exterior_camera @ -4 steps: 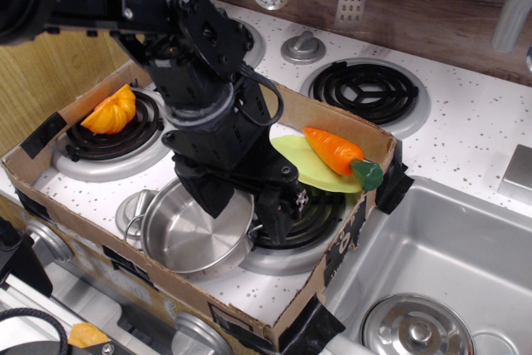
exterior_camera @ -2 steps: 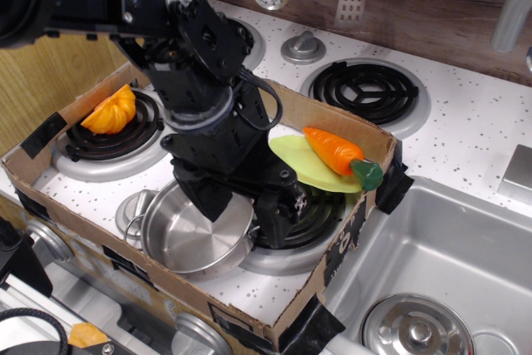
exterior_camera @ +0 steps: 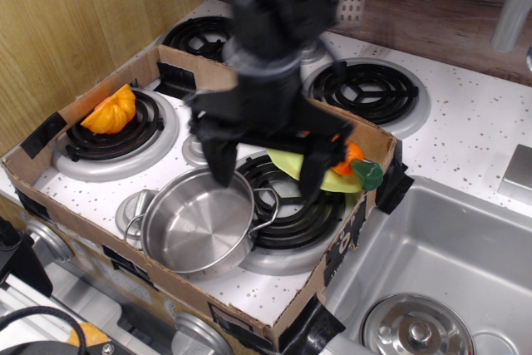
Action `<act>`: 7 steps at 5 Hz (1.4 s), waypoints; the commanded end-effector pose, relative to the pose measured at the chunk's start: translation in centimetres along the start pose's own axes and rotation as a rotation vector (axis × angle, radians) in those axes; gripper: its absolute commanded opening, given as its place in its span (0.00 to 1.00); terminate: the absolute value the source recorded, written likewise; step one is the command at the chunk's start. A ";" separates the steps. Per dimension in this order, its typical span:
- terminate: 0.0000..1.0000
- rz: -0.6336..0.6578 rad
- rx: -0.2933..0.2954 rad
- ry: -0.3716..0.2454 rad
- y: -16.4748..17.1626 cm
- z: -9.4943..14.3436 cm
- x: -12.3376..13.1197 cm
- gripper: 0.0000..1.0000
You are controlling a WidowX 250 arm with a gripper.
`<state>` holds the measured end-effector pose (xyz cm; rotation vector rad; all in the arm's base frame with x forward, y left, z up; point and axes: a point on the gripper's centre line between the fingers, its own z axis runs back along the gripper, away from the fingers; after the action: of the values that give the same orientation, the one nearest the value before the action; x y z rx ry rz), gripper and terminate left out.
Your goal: Take carrot off plate
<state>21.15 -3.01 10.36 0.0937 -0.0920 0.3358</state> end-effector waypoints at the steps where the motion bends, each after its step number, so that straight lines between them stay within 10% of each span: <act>1: 0.00 0.184 0.103 -0.002 -2.5 1.1 5.5 1.00; 3: 0.00 0.145 0.064 -0.078 -3.7 0.0 10.5 1.00; 7: 0.00 0.179 -0.035 -0.112 -4.0 -5.1 11.3 1.00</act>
<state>32.97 -2.56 5.13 0.0823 -0.1929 0.5033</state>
